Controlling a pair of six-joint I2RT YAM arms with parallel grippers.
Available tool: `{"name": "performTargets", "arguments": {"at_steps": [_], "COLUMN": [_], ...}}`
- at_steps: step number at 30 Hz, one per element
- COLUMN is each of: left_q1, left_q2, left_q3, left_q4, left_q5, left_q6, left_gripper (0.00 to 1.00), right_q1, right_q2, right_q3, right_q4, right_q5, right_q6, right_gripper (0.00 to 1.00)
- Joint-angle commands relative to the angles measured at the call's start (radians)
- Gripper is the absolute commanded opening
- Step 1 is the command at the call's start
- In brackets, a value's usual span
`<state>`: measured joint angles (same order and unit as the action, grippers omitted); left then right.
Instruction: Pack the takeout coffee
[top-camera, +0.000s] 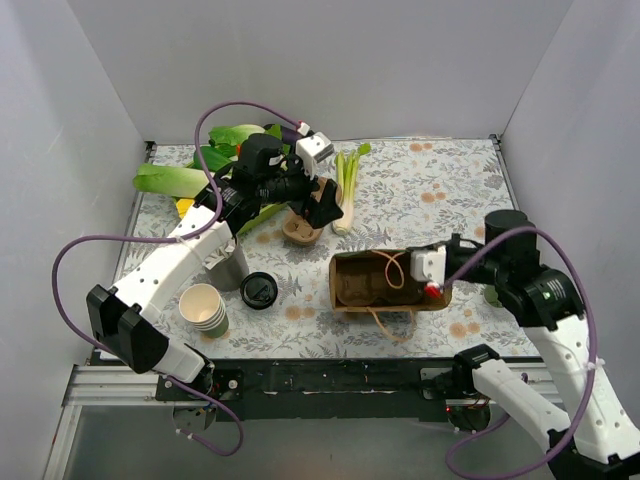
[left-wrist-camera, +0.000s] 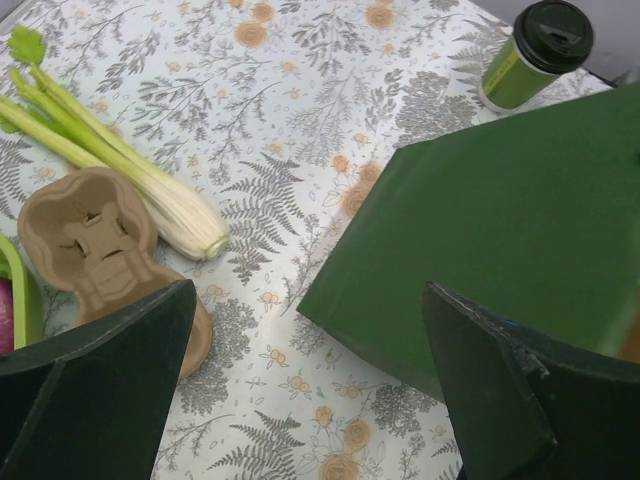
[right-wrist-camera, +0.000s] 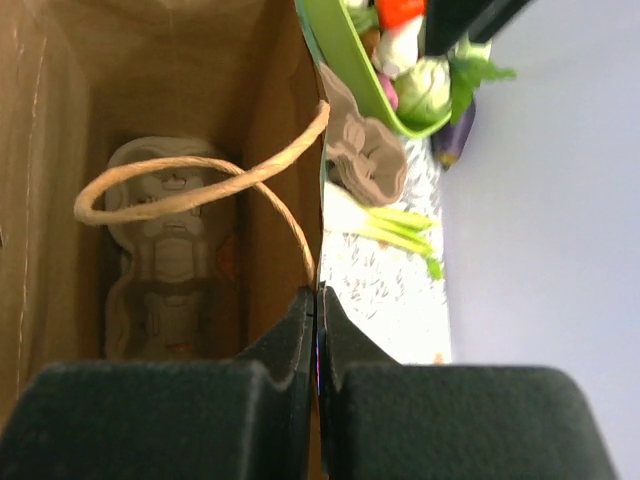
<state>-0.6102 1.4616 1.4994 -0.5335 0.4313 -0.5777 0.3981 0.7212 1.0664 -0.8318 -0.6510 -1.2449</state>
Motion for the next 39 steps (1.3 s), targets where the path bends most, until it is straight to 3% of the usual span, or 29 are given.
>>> {"name": "performTargets", "arguments": {"at_steps": [1, 2, 4, 8, 15, 20, 26, 33, 39], "left_q1": [0.006, 0.007, 0.009, 0.009, 0.009, 0.010, 0.009, 0.009, 0.009], "left_q2": [-0.060, -0.055, -0.040, 0.003, 0.129, 0.201, 0.171, 0.082, 0.028], "left_q3": [0.059, 0.064, 0.084, 0.108, 0.177, 0.209, 0.131, -0.001, -0.065], "left_q4": [-0.052, -0.059, -0.080, -0.100, -0.070, -0.030, 0.076, 0.219, 0.268], "left_q5": [0.138, 0.153, 0.185, 0.245, 0.376, 0.449, 0.454, 0.379, 0.331], "left_q6": [0.056, 0.067, 0.117, 0.196, 0.277, 0.243, 0.187, 0.139, 0.078], "left_gripper": [0.98, 0.98, 0.98, 0.98, 0.98, 0.98, 0.98, 0.98, 0.98], "right_q1": [0.002, 0.002, 0.002, 0.001, -0.013, -0.065, -0.182, -0.479, -0.609], "right_q2": [0.162, 0.193, 0.280, 0.372, 0.376, 0.371, 0.325, 0.354, 0.463], "right_q3": [0.090, 0.110, 0.158, 0.256, 0.363, 0.431, 0.425, 0.340, 0.322], "right_q4": [0.188, 0.156, 0.102, 0.019, -0.023, -0.098, -0.228, -0.406, -0.415], "right_q5": [0.117, 0.117, 0.114, 0.140, 0.227, 0.312, 0.338, 0.396, 0.531], "right_q6": [0.300, 0.297, 0.315, 0.380, 0.461, 0.506, 0.548, 0.607, 0.667], "right_gripper": [0.07, 0.27, 0.49, 0.63, 0.86, 0.88, 0.88, 0.83, 0.85]}}
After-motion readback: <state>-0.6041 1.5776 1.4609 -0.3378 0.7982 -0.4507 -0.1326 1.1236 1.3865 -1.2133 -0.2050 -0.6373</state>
